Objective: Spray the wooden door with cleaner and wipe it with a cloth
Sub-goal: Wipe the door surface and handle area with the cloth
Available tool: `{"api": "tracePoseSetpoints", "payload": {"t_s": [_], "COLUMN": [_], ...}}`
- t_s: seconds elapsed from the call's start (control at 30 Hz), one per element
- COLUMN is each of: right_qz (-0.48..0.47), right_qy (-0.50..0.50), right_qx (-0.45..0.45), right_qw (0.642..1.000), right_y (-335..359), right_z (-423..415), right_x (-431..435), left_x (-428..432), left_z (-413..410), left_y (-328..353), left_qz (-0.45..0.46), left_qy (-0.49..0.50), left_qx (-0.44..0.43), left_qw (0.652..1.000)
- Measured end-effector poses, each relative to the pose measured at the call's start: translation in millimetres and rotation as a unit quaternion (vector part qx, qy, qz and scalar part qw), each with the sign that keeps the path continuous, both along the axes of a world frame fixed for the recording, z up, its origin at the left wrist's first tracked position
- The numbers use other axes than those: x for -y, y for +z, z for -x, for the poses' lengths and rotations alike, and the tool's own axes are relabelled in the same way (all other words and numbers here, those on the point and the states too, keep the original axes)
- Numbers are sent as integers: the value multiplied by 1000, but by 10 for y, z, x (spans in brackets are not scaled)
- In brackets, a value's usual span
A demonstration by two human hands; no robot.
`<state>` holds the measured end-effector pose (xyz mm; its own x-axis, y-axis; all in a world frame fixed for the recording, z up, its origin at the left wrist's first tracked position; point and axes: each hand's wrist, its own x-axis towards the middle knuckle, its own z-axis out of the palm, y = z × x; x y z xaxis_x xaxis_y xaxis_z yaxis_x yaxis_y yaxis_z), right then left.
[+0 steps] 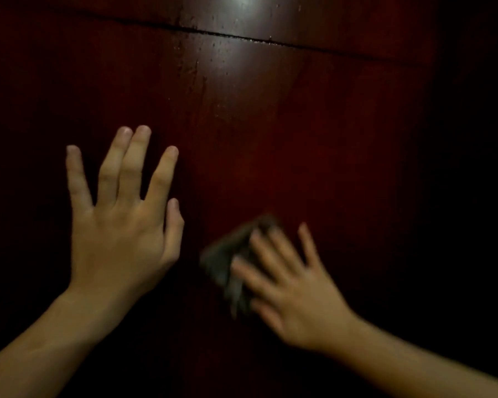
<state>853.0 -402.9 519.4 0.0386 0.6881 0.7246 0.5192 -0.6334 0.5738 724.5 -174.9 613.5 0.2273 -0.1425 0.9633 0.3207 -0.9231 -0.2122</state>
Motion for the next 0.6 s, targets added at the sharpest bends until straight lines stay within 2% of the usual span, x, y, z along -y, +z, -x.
{"api": "tracePoseSetpoints", "payload": {"t_s": [0.07,0.13,0.2,0.3,0.4,0.47,0.57,0.6], "right_qz": [68,49,-58,-230,-296,-265,-123,-106], "right_qy": [3,4,3,-4,6,20,-3,-10], "right_qx": [6,-2,-27,-40,-37,-13,72,78], "right_qw": [998,999,998,972,954,964,990,991], "right_y": [-419,-270,301,1448,2306,2430,2190,2126], "right_z": [48,13,-6,-34,13,117,280,266], "right_x": [54,46,-23,-191,-439,-620,-697,-629], "left_x": [122,229,310,341,310,287,265,275], "left_z": [-66,-164,-250,-338,-413,-454,-455,-429], "left_y": [72,213,378,483,449,417,396,404], "left_qz": [-10,-32,-21,19,31,46,45,46], "left_qy": [-6,-12,-13,-9,-58,-96,-119,-120], "left_qx": [9,18,32,49,76,100,105,101], "left_qw": [1000,999,999,999,995,989,986,987]}}
